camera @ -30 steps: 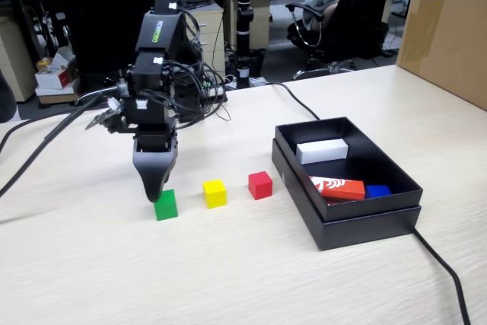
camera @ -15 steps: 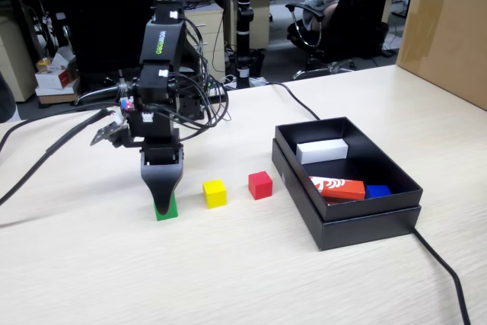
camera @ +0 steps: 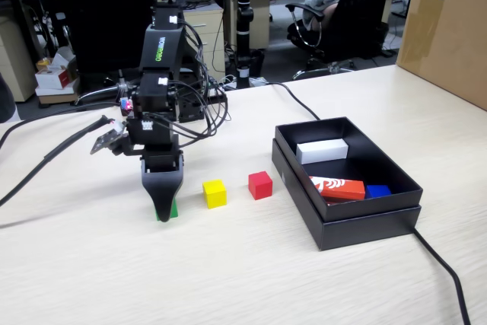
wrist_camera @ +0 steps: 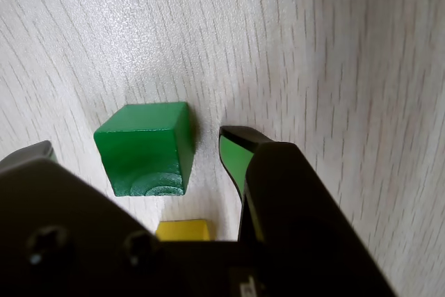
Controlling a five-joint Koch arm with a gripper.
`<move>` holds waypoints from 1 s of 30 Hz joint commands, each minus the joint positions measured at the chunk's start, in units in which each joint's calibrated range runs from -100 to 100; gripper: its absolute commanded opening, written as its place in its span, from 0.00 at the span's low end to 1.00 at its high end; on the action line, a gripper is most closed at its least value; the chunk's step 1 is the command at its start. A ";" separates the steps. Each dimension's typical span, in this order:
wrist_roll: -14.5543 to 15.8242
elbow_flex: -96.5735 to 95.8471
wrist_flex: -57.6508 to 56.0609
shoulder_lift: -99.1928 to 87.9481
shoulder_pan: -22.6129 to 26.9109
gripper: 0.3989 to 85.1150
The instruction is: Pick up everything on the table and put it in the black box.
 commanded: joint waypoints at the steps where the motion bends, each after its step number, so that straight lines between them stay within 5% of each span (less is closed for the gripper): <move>1: -0.39 4.14 0.28 -0.48 0.00 0.56; 8: -0.34 3.50 0.37 0.43 -0.10 0.55; 22: -0.63 4.50 0.37 1.12 -0.83 0.11; 30: -0.34 6.13 -4.13 -5.53 -1.07 0.07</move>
